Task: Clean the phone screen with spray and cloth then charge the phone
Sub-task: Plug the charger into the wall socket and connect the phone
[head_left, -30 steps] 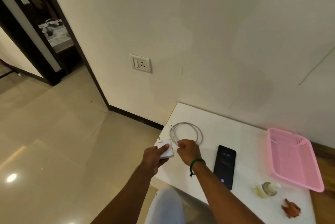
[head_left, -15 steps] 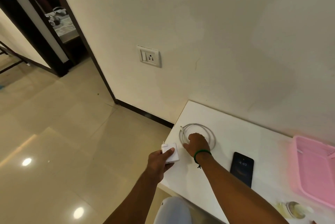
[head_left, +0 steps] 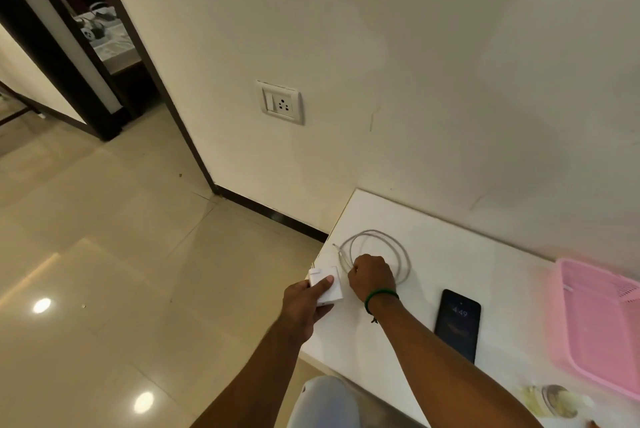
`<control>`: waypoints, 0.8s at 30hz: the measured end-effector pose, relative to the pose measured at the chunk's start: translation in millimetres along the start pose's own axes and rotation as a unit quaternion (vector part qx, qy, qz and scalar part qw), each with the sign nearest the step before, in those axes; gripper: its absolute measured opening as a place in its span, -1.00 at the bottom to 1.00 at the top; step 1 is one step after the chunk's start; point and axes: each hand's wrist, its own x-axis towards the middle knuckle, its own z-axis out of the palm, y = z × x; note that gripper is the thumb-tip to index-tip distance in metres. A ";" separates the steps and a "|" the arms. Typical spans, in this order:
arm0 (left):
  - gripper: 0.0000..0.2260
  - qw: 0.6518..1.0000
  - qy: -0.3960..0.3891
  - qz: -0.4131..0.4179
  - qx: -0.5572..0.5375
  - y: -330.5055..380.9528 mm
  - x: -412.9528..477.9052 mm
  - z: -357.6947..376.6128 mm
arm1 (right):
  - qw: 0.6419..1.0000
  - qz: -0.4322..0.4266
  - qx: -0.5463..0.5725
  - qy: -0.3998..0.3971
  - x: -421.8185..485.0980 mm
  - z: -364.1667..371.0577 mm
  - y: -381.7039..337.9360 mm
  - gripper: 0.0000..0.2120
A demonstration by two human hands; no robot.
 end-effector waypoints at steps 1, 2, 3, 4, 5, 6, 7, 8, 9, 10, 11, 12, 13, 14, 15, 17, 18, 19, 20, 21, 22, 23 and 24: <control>-0.72 1.000 -0.004 0.001 -0.001 0.5 -1.0 1.2 | 1.000 -0.004 0.005 0.009 -1.7 -1.9 0.6 -0.78; -0.71 1.000 -0.007 0.001 -0.001 1.2 -1.9 2.3 | 1.000 -0.007 0.015 0.019 -3.6 -3.7 1.4 -0.79; -0.71 1.000 -0.009 0.002 -0.002 2.1 -3.4 3.8 | 0.999 -0.007 0.028 0.031 -5.7 -6.5 2.3 -0.79; -0.71 1.000 -0.010 0.001 -0.005 3.5 -4.9 5.1 | 0.998 -0.004 0.046 0.041 -8.0 -9.4 2.5 -0.79; -0.71 1.000 -0.011 -0.001 -0.010 4.9 -6.9 6.7 | 0.996 0.003 0.068 0.052 -10.5 -13.0 2.6 -0.79; -0.72 1.000 -0.013 -0.003 -0.017 6.2 -9.0 8.6 | 0.993 0.011 0.095 0.062 -13.0 -17.4 2.1 -0.80; -0.71 1.000 -0.017 -0.005 -0.023 7.6 -11.0 10.4 | 0.989 0.020 0.127 0.071 -15.0 -21.7 1.6 -0.80; -0.71 0.999 -0.023 -0.005 -0.029 8.8 -13.7 12.5 | 0.983 0.026 0.162 0.082 -17.5 -27.1 1.5 -0.81; -0.71 0.999 -0.030 -0.005 -0.034 10.1 -16.4 14.4 | 0.976 0.030 0.197 0.092 -19.5 -32.7 1.7 -0.82; -0.71 0.998 -0.038 -0.005 -0.040 11.1 -19.3 16.5 | 0.967 0.033 0.231 0.100 -21.7 -39.2 2.4 -0.83; -0.71 0.998 -0.047 -0.005 -0.048 11.9 -22.0 18.6 | 0.959 0.035 0.261 0.103 -23.4 -46.0 3.7 -0.84; -0.71 0.997 -0.056 -0.007 -0.058 12.7 -24.1 20.7 | 0.951 0.039 0.289 0.101 -24.6 -52.4 5.6 -0.84; -0.70 0.996 -0.066 -0.009 -0.067 13.2 -27.1 22.8 | 0.943 0.044 0.316 0.097 -26.2 -59.5 8.1 -0.85; -0.69 0.994 -0.077 -0.010 -0.075 13.6 -30.2 25.1 | 0.934 0.049 0.341 0.091 -27.8 -66.1 10.9 -0.85; -0.67 0.992 -0.091 -0.010 -0.082 14.0 -34.0 27.5 | 0.926 0.056 0.363 0.086 -29.8 -73.2 13.7 -0.86; -0.63 0.988 -0.124 -0.013 -0.089 14.5 -41.4 32.6 | 0.905 0.070 0.412 0.075 -33.0 -86.7 19.6 -0.88; -0.62 0.986 -0.140 -0.016 -0.090 14.9 -45.8 35.1 | 0.891 0.076 0.442 0.069 -35.5 -93.5 22.8 -0.89; -0.61 0.984 -0.154 -0.019 -0.092 15.7 -50.2 37.3 | 0.876 0.082 0.471 0.062 -38.4 -100.0 25.9 -0.89; -0.62 0.981 -0.168 -0.022 -0.096 16.5 -54.8 39.6 | 0.861 0.088 0.498 0.058 -42.1 -106.8 28.5 -0.89; -0.64 0.978 -0.179 -0.024 -0.101 17.4 -59.4 41.8 | 0.846 0.095 0.522 0.056 -46.4 -113.2 31.3 -0.89; -0.66 0.977 -0.185 -0.025 -0.108 18.2 -63.1 43.9 | 0.831 0.103 0.544 0.057 -50.3 -118.6 33.7 -0.89; -0.67 0.975 -0.189 -0.026 -0.112 19.0 -67.9 46.1 | 0.819 0.108 0.561 0.060 -55.5 -124.2 36.1 -0.88; -0.68 0.974 -0.193 -0.027 -0.113 20.2 -72.8 47.9 | 0.808 0.111 0.575 0.062 -61.0 -128.9 37.8 -0.87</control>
